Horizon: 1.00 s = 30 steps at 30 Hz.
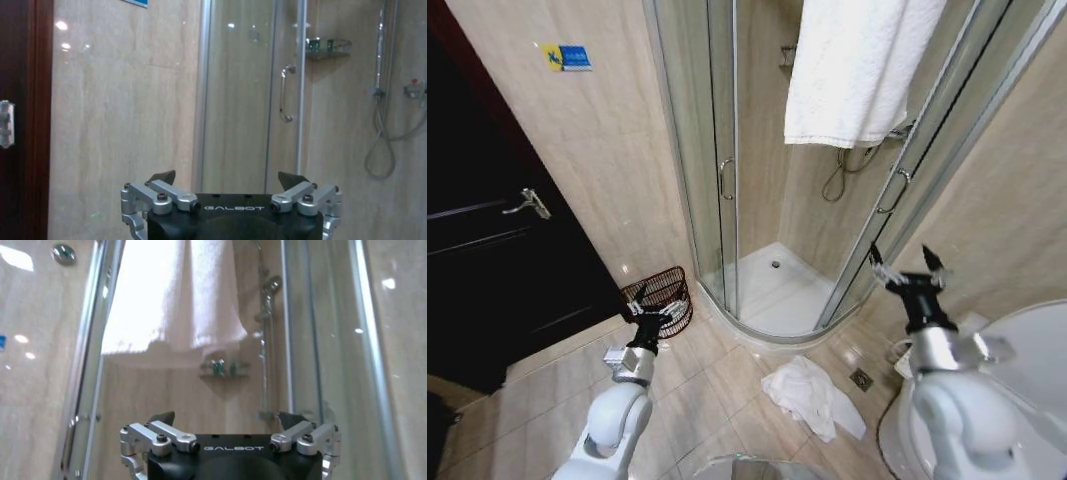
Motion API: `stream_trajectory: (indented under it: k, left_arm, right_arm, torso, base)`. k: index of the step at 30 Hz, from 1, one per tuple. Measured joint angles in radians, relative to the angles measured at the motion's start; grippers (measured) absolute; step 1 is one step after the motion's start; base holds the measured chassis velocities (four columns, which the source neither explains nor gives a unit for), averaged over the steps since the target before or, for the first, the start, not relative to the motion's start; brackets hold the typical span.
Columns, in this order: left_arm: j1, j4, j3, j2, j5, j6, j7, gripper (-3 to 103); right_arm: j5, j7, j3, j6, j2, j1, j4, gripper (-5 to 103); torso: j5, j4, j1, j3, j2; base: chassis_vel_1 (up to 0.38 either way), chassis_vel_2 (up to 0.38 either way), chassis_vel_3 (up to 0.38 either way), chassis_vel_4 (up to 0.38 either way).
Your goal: Discard the used towel into the hamper.
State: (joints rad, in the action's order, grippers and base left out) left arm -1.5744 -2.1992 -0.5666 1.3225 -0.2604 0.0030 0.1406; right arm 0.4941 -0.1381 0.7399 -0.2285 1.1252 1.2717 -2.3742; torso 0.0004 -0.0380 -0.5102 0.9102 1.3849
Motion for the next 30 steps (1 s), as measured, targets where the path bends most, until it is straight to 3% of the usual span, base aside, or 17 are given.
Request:
stream_trajectory:
  k: [3, 4, 7, 8, 11, 16, 22, 30]
  left_arm:
    - [-0.006, 0.007, -0.014, 0.002, -0.008, -0.003, 0.001, 100]
    - [-0.006, 0.007, -0.014, 0.002, -0.008, -0.003, 0.001, 100]
    - [-0.003, 0.033, -0.039, -0.001, -0.008, -0.013, 0.0, 100]
    - [-0.003, 0.033, -0.039, -0.001, -0.008, -0.013, 0.0, 100]
    - [-0.008, 0.034, -0.051, -0.003, -0.007, -0.013, -0.001, 100]
    - [-0.016, 0.033, -0.061, 0.004, -0.003, -0.013, 0.0, 100]
    - [-0.019, 0.022, -0.073, 0.012, 0.0, -0.016, 0.001, 100]
    - [-0.021, 0.011, -0.074, 0.01, 0.0, -0.016, 0.002, 100]
  right_arm:
    - [0.099, -0.011, -0.029, 0.037, -0.144, -0.141, 0.09, 100]
    - [0.099, -0.011, -0.029, 0.037, -0.144, -0.141, 0.09, 100]
    - [0.192, -0.009, -0.058, 0.04, -0.266, -0.293, 0.176, 100]
    - [0.192, -0.009, -0.058, 0.04, -0.266, -0.293, 0.176, 100]
    - [0.274, -0.007, -0.144, 0.038, -0.332, -0.504, 0.249, 100]
    - [0.315, -0.033, -0.276, 0.009, -0.353, -0.718, 0.297, 100]
    - [0.349, -0.141, -0.5, -0.052, -0.317, -1.037, 0.388, 100]
    - [0.394, -0.194, -0.536, -0.075, -0.309, -1.122, 0.462, 100]
  torso:
    - [0.0002, 0.0, 0.001, -0.001, -0.002]
    - [0.0002, 0.0, 0.001, -0.001, -0.002]
    - [0.0, 0.0001, 0.001, -0.002, -0.003]
    - [0.0, 0.0001, 0.001, -0.002, -0.003]
    - [0.0001, 0.0003, 0.002, -0.002, -0.004]
    - [-0.0008, -0.0002, 0.002, -0.003, -0.005]
    - [-0.0008, -0.0003, 0.003, -0.003, -0.006]
    - [-0.0002, 0.0004, 0.003, -0.004, -0.007]
  base:
    - [0.0, 0.0, 0.0, 0.0]
    - [0.0, 0.0, 0.0, 0.0]
    - [0.0, 0.0, 0.0, 0.0]
    - [0.0, 0.0, 0.0, 0.0]
    - [0.0, 0.0, 0.0, 0.0]
    - [0.0, 0.0, 0.0, 0.0]
    - [0.0, 0.0, 0.0, 0.0]
    - [0.0, 0.0, 0.0, 0.0]
